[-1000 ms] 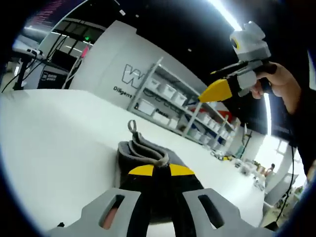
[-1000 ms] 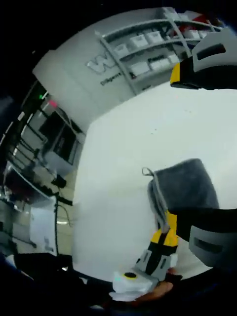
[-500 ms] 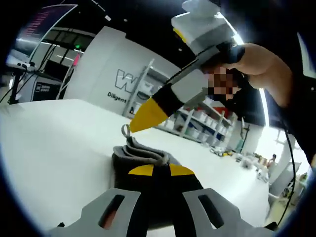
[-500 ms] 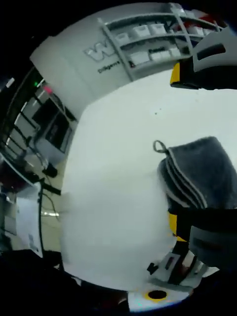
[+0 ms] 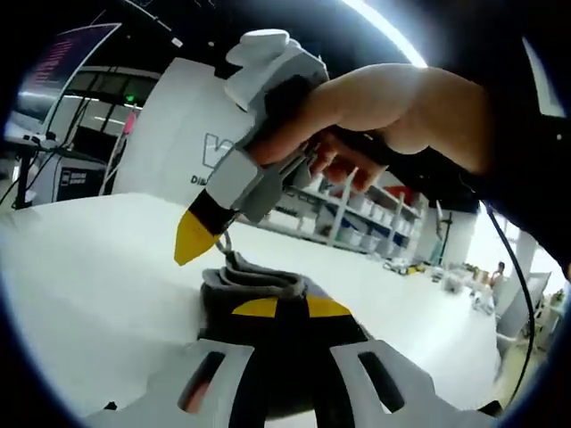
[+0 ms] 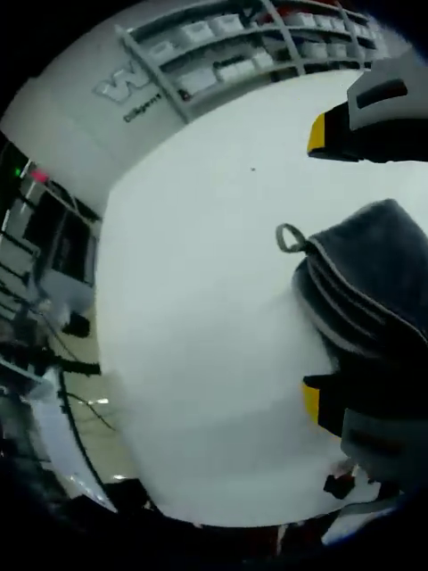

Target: Open the folded towel by lifting each exposed corner and separating the folded layers until the towel lies flat within the target outline without major curled edges

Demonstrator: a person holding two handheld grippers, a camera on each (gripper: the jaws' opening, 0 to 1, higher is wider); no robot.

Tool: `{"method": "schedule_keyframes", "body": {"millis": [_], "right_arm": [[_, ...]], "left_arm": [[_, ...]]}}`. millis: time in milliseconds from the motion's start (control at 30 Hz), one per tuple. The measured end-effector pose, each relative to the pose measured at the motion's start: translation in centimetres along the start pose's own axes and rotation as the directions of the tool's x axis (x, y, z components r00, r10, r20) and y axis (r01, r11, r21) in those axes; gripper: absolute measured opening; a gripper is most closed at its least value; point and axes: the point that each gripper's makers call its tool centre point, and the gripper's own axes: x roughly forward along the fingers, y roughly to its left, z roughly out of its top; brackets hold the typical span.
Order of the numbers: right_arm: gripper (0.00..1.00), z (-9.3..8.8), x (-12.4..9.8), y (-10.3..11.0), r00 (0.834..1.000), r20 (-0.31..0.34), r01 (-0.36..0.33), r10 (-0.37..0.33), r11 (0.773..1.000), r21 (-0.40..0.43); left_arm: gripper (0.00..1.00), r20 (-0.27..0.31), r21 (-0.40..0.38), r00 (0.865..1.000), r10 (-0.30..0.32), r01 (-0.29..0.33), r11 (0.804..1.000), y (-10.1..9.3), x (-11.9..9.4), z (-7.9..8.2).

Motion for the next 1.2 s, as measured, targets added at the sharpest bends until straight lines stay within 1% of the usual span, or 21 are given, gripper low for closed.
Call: {"method": "schedule_keyframes", "body": {"millis": [33,100,167,267,300,333,433,533,667,733,800,833,900,967,1033,1133,1167,1200], "right_arm": [[1.0,-0.2,0.2,-0.3,1.0,-0.012,0.006,-0.005,1.0,0.028],[1.0,-0.3,0.3,-0.8,1.0,-0.022,0.02,-0.019,0.999,0.037],[1.0,-0.9,0.6,-0.3,0.999,-0.051,0.01,-0.008,0.999,0.05],[1.0,-1.5,1.4,0.8,0.996,-0.086,-0.008,0.01,0.999,0.033],[1.0,-1.9,1.5,1.2,0.994,-0.108,-0.015,0.017,1.0,0.018],[1.0,-2.6,1.8,1.7,0.99,-0.137,-0.023,0.022,1.0,-0.013],[0.97,-2.5,2.2,1.7,0.992,-0.129,-0.005,0.004,1.0,-0.008],[0.89,-2.3,2.5,1.4,0.992,-0.126,-0.003,0.005,1.0,0.013],[0.86,-3.1,3.1,1.2,0.988,-0.153,-0.006,0.009,1.0,0.023],[0.81,-3.4,3.4,1.0,0.987,-0.16,-0.011,0.015,1.0,0.028],[0.73,-3.5,3.6,1.1,0.987,-0.156,-0.025,0.03,0.999,0.038],[0.68,-3.4,3.7,1.2,0.988,-0.152,-0.035,0.041,0.998,0.045],[0.55,-3.2,3.8,1.4,0.988,-0.145,-0.044,0.051,0.998,0.05],[0.48,-3.1,3.8,1.3,0.989,-0.143,-0.041,0.047,0.998,0.043],[0.43,-3.0,3.7,1.1,0.989,-0.143,-0.041,0.047,0.998,0.04],[0.29,-2.9,3.5,0.8,0.99,-0.136,-0.035,0.038,0.999,0.029],[0.23,-2.9,3.5,0.7,0.991,-0.13,-0.036,0.04,0.999,0.036],[0.21,-2.9,3.5,0.8,0.991,-0.126,-0.035,0.04,0.999,0.042]], "left_arm": [[0.07,0.003,0.001,1.0,-0.001,0.001,1.0,-0.1,0.0,0.0],[0.07,0.008,0.003,1.0,-0.002,0.002,1.0,-0.2,0.1,0.1],[0.07,0.014,0.012,1.0,-0.002,0.002,1.0,-0.4,0.1,0.0],[0.07,0.014,0.017,1.0,-0.003,0.002,1.0,-0.5,0.2,0.0],[0.07,0.015,0.023,1.0,-0.003,0.002,1.0,-0.5,0.2,0.1],[0.07,0.019,0.034,1.0,0.0,-0.001,0.999,-0.5,0.2,0.2],[0.07,0.018,0.046,1.0,0.001,-0.001,0.999,-0.4,0.2,0.1],[0.07,0.016,0.051,1.0,0.004,-0.005,0.999,-0.2,0.2,0.1],[0.07,0.018,0.058,1.0,0.005,-0.007,0.998,-0.1,0.3,0.2],[0.07,0.02,0.062,1.0,0.005,-0.007,0.998,-0.1,0.4,0.3],[0.07,0.02,0.068,1.0,0.004,-0.006,0.998,-0.2,0.4,0.2],[0.07,0.021,0.071,1.0,0.004,-0.005,0.997,-0.3,0.4,0.2],[0.07,0.022,0.077,1.0,0.002,-0.003,0.997,-0.3,0.4,0.3],[0.07,0.023,0.079,1.0,0.0,-0.002,0.997,-0.4,0.4,0.3],[0.07,0.024,0.084,1.0,0.0,-0.002,0.996,-0.4,0.3,0.3],[0.07,0.025,0.088,1.0,-0.001,-0.001,0.996,-0.4,0.3,0.4],[0.07,0.026,0.09,1.0,-0.002,0.0,0.996,-0.5,0.3,0.4],[0.07,0.026,0.092,1.0,-0.003,0.001,0.996,-0.6,0.3,0.4]]}}
